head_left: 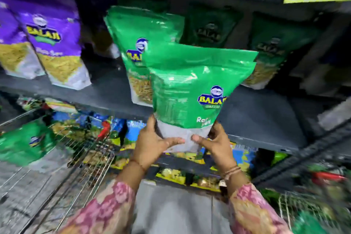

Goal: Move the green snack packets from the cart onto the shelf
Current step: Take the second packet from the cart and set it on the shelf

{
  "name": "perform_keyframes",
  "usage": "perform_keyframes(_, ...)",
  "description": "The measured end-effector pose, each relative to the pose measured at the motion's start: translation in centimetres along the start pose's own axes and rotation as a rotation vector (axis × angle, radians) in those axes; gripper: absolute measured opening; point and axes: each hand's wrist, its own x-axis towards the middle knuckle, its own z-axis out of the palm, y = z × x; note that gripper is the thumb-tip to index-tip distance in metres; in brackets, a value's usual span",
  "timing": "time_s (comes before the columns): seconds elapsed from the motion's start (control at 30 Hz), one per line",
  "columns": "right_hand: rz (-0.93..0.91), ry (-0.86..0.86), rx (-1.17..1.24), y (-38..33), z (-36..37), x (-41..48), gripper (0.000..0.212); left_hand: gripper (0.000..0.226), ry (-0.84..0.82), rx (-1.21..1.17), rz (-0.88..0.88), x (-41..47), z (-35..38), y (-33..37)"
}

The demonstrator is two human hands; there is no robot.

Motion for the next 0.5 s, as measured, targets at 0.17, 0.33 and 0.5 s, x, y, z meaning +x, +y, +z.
perform_keyframes(0.17,-0.079,0.168,0.049,-1.4,-3.9,4.3,0.039,0.102,-0.179,-0.064,0.063,7.1,5.0,3.0)
perform_keyframes(0.33,-0.055,0.251,0.047,-1.2,-5.1,8.4,0.038,0.090,-0.227,-0.011,0.085,12.2,7.1,3.7)
perform_keyframes(0.5,-0.013,0.254,0.011,-0.6,-5.0,10.2,0.040,0.085,-0.268,-0.110,0.032,13.6,7.6,2.9)
